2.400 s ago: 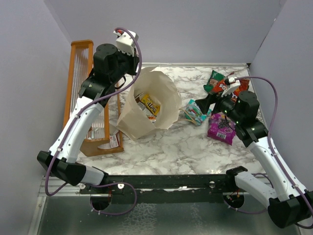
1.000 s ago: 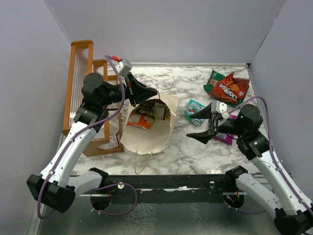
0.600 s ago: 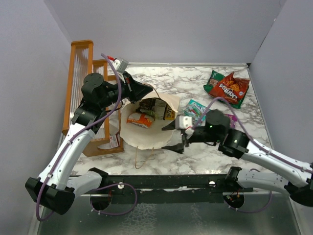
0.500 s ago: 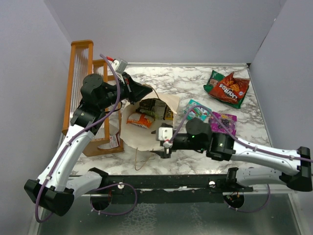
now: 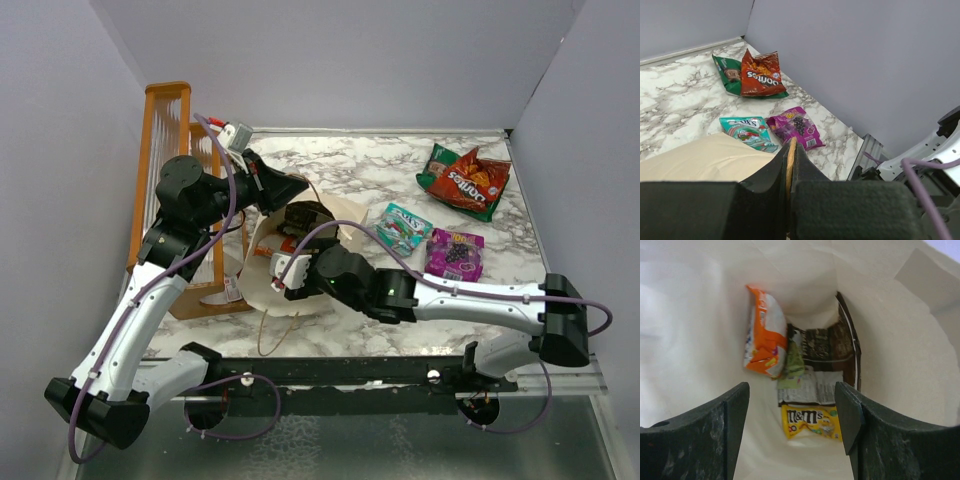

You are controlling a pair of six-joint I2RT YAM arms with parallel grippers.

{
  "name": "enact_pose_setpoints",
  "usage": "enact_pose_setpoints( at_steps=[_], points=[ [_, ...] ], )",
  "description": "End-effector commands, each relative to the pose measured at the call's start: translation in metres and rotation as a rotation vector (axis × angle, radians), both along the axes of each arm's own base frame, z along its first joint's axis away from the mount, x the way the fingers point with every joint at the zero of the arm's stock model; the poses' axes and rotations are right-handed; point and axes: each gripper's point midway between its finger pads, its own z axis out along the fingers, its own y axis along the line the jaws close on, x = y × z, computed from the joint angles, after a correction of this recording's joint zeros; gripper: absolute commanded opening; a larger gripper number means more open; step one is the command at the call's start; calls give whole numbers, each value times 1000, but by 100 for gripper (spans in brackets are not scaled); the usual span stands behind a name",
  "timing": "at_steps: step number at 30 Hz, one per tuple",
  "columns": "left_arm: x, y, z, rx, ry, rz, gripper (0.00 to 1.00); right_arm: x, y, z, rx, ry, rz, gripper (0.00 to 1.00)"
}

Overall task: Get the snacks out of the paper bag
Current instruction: Take out the snack from the paper bag.

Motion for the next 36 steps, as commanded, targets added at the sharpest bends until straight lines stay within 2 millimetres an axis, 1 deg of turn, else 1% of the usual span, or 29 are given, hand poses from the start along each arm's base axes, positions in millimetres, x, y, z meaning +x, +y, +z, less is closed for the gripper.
enact_pose_setpoints(
  at_steps=[1, 4, 7, 10, 14, 15, 18, 20, 22, 25, 27, 30, 32, 34, 36],
  points=[
    [-9, 4, 24, -56, -56, 10, 0, 32, -8, 21, -25, -151, -189, 71],
    [-8, 4, 25, -59, -57, 15, 0, 35, -3, 10, -67, -145, -193, 72],
    [-3, 11, 26, -51, -51, 75, 0, 35, -9, -3, -90, -130, -194, 72],
    [0, 22, 31, -43, -74, 146, 0, 41, -26, -17, -98, -93, -211, 72],
    [-3, 32, 40, -53, -110, 201, 0, 44, -48, -20, -91, -80, -215, 72],
    [-4, 32, 41, -56, -112, 201, 0, 42, -51, -20, -92, -84, -207, 72],
    [-7, 30, 39, -67, -102, 180, 0, 54, -71, -19, -79, -88, -221, 72],
    [-9, 29, 35, -68, -93, 168, 0, 59, -79, -19, -72, -89, -211, 72],
    [-11, 28, 32, -72, -84, 159, 0, 56, -78, -21, -76, -100, -150, 72],
    [-15, 24, 29, -70, -75, 125, 0, 41, -64, -19, -44, -109, -5, 72],
    [-23, 18, 30, -79, -77, 69, 0, 29, -53, -11, 12, -114, 92, 72],
    [-30, 12, 31, -91, -72, 11, 0, 22, -40, -4, 58, -128, 160, 72],
    [-30, 10, 30, -98, -51, -4, 0, 19, -31, -2, 61, -130, 205, 70],
    [-29, 7, 29, -112, -30, -16, 0, 11, -19, 1, 75, -127, 280, 69],
    [-29, 7, 30, -126, -22, -16, 0, 9, -9, 10, 101, -131, 313, 68]
  ],
)
